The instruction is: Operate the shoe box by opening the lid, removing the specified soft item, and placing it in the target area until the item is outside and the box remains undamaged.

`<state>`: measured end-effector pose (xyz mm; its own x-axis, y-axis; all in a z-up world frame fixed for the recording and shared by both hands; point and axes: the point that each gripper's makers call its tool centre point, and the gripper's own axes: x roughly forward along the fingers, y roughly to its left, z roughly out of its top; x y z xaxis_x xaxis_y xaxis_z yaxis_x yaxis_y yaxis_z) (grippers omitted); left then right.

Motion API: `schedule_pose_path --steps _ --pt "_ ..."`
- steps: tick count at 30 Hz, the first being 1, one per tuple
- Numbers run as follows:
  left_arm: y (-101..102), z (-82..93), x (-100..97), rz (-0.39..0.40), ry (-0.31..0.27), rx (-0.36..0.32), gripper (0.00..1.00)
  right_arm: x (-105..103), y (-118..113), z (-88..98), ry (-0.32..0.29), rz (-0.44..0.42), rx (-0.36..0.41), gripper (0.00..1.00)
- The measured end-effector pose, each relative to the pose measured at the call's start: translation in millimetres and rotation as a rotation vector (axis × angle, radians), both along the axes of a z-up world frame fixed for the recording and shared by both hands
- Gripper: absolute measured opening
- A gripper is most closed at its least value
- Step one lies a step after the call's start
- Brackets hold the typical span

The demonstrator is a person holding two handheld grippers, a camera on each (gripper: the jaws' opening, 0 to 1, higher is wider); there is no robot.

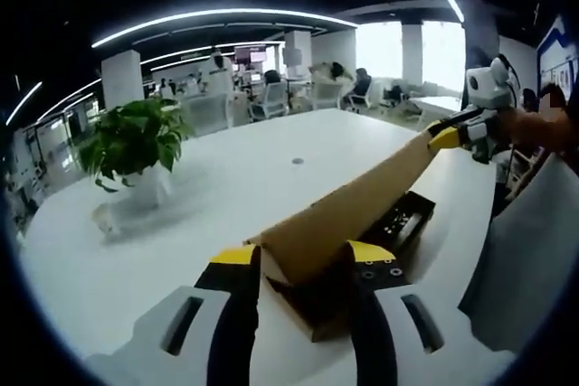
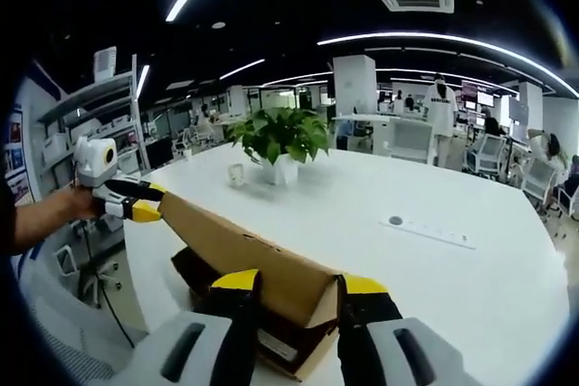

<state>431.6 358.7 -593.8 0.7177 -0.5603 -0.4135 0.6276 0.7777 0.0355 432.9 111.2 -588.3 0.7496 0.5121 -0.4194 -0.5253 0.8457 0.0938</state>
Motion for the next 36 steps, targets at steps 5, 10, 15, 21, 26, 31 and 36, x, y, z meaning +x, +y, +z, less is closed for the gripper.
schedule_pose_path --steps 5,10,15,21,26,31,36 --pt "2 -2.3 1.2 0.007 -0.001 0.009 0.37 4 0 3.7 -0.008 -0.002 0.001 0.28" --pt "0 -1.9 5.8 0.012 -0.011 0.022 0.34 8 0 5.9 -0.021 0.000 -0.012 0.25" --pt "0 1.4 12.9 0.032 -0.022 0.032 0.33 12 -1 8.8 -0.027 -0.006 0.000 0.25" --pt "2 8.6 20.9 0.052 -0.024 0.011 0.32 16 -2 20.0 -0.123 0.017 -0.038 0.24" --pt "2 11.7 27.8 0.061 -0.028 0.006 0.30 12 -5 23.4 -0.142 0.022 -0.026 0.26" --pt "3 16.6 35.3 0.072 -0.032 -0.012 0.28 12 -11 18.2 -0.140 0.015 -0.042 0.26" --pt "3 19.7 40.2 0.077 -0.033 -0.016 0.27 16 -16 5.6 -0.125 0.008 -0.073 0.24"
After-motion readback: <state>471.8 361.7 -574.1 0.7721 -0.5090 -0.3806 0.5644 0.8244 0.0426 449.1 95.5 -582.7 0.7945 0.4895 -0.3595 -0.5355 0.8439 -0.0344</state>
